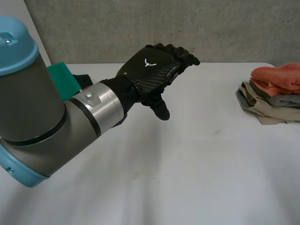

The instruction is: Fold the laundry.

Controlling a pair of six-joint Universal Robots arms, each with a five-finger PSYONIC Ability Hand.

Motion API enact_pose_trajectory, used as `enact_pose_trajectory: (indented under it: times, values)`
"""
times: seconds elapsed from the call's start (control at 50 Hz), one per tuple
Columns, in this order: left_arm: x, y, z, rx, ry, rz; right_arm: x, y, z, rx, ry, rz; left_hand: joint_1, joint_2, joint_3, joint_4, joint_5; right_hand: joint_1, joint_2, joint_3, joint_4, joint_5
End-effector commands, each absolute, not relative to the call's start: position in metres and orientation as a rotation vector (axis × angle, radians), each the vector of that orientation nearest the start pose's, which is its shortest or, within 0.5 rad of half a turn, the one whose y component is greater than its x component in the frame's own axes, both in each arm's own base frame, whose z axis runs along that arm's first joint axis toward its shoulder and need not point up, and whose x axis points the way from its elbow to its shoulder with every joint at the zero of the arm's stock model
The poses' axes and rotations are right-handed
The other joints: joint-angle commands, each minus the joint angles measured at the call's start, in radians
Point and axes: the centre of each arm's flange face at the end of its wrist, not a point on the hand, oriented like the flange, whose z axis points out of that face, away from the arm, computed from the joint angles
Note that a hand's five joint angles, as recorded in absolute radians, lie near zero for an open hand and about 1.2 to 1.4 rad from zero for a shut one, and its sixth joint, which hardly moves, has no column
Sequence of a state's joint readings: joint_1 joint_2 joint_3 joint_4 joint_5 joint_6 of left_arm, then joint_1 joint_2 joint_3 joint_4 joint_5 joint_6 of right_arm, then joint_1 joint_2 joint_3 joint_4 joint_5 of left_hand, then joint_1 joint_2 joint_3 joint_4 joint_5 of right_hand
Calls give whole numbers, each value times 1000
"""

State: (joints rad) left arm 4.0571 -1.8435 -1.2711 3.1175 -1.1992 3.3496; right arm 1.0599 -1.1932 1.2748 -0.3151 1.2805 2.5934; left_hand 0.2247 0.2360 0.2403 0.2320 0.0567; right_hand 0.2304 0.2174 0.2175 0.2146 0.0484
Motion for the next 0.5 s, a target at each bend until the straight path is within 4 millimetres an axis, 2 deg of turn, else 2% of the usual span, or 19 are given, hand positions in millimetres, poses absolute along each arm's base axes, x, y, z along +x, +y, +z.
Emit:
enact_pose_trajectory:
  times: [0.02, 0.08, 0.1, 0.16, 0.18, 0.2, 0.24, 0.26, 0.32, 0.34, 0.4, 0.42, 0.48, 0.5]
  values:
    - [-348, -191, 314, -1078, -1536, 1771, 64, -406, 338, 513, -1440, 2310, 21, 10, 6, 14, 15, -56, -43, -43, -40, -48]
    - [-343, -194, 320, -1063, -1537, 1802, 108, -384, 333, 684, -1445, 2449, 21, 10, 6, 14, 15, -56, -43, -43, -40, -48]
    - [-340, -198, 322, -1054, -1543, 1819, 136, -367, 325, 823, -1459, 2527, 24, 13, 8, 17, 17, -56, -43, -43, -40, -48]
    - [-320, -222, 329, -992, -1590, 1904, 172, -339, 304, 1033, -1517, 2593, 21, 10, 6, 14, 15, -56, -43, -43, -40, -48]
    - [-305, -242, 331, -937, -1636, 1974, 189, -323, 288, 1146, -1577, 2606, 21, 10, 6, 14, 15, -56, -43, -43, -40, -48]
    - [-296, -253, 332, -908, -1662, 2011, 196, -315, 279, 1197, -1612, 2603, 21, 10, 6, 14, 15, -56, -43, -43, -40, -48]
    - [-279, -273, 333, -857, -1712, 2073, 205, -303, 264, 1252, -1686, 2586, 7, -5, -9, -1, 0, -56, -43, -43, -40, -48]
    - [-262, -294, 331, -812, -1768, 2115, 210, -293, 252, 1276, -1759, 2555, 1, -11, -15, -7, -6, -56, -43, -43, -40, -48]
    - [-235, -330, 310, -765, -1887, 2139, 214, -283, 232, 1302, -1870, 2473, 15, 4, 0, 8, 9, -56, -43, -43, -40, -48]
    - [-217, -354, 292, -756, -1962, 2146, 214, -279, 220, 1313, -1936, 2407, 21, 10, 5, 14, 14, -56, -43, -43, -40, -48]
    - [-190, -384, 267, -781, -2067, 2158, 215, -274, 202, 1340, -2012, 2298, 30, 19, 14, 23, 23, -56, -43, -43, -40, -48]
    - [-177, -400, 248, -840, -2128, 2154, 213, -273, 191, 1347, -2051, 2226, 30, 19, 14, 23, 23, -56, -43, -43, -40, -48]
    - [-158, -419, 214, -966, -2211, 2119, 209, -270, 176, 1369, -2097, 2115, 30, 19, 14, 23, 23, -56, -43, -43, -40, -48]
    - [-153, -429, 196, -1054, -2225, 2106, 209, -269, 173, 1379, -2105, 2098, 33, 21, 17, 25, 26, -56, -43, -43, -40, -48]
